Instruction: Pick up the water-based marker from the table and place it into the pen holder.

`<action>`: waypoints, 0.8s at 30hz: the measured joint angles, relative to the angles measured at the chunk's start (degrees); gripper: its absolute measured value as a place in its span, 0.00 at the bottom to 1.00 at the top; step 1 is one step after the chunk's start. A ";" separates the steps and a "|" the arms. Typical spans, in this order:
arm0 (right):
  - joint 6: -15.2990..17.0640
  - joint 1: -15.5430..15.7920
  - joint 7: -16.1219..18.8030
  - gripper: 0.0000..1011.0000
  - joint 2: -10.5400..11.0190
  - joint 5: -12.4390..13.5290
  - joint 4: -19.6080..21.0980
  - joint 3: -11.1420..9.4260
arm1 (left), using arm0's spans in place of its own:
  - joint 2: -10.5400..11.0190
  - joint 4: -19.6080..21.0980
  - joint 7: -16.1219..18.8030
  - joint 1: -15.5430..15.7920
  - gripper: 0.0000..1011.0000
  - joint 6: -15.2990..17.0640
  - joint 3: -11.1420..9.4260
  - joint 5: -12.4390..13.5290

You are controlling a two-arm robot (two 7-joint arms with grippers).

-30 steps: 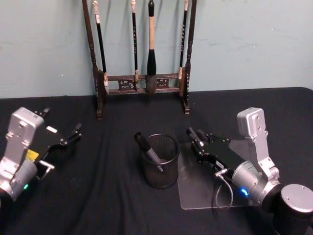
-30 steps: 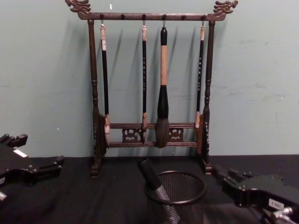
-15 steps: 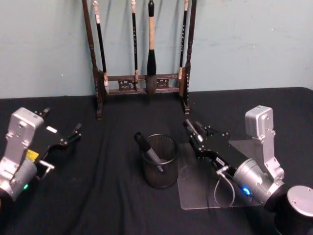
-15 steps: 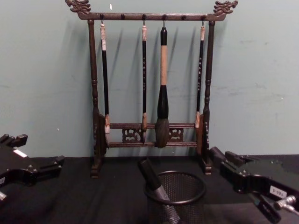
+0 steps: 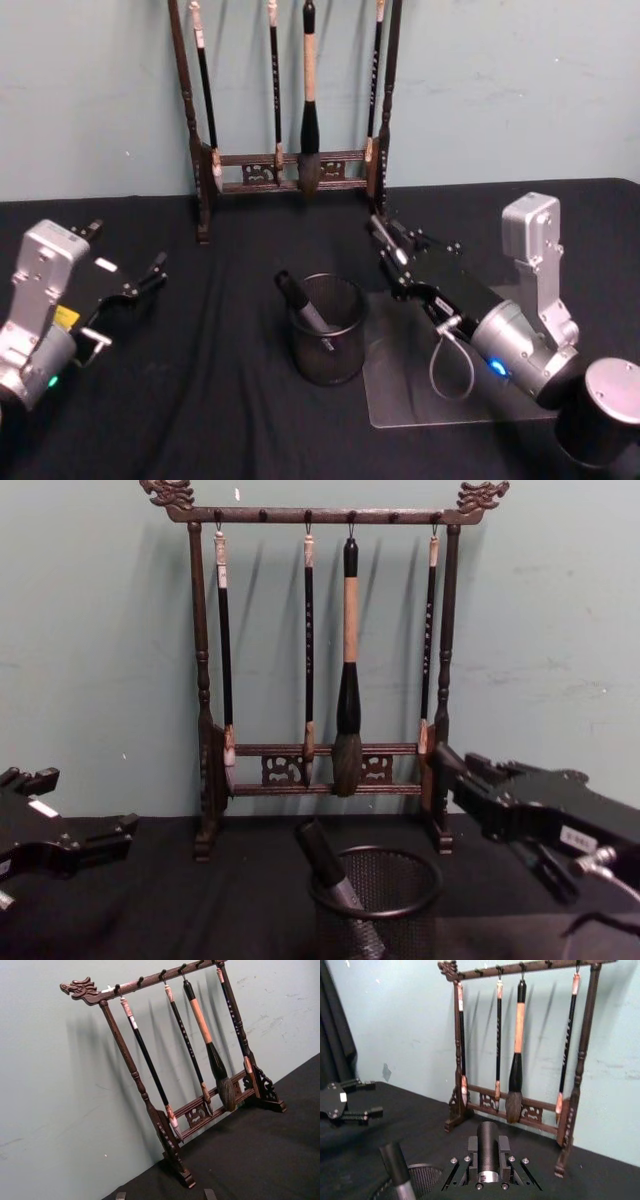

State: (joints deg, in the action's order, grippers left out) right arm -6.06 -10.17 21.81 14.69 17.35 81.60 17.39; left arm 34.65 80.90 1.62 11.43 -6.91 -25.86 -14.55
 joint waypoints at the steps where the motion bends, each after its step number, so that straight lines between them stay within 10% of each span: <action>1: 0.04 -0.14 0.05 0.24 -0.04 0.10 0.02 0.06 | 0.00 0.00 0.00 0.00 1.00 0.00 0.00 0.00; 24: -1.13 -4.02 1.51 0.24 -1.57 0.70 -1.95 3.64 | 0.00 0.00 0.00 0.00 1.00 0.00 0.00 0.00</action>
State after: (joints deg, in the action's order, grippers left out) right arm -7.19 -14.19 23.32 13.12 18.05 79.65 21.03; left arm 34.65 80.90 1.62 11.43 -6.91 -25.86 -14.55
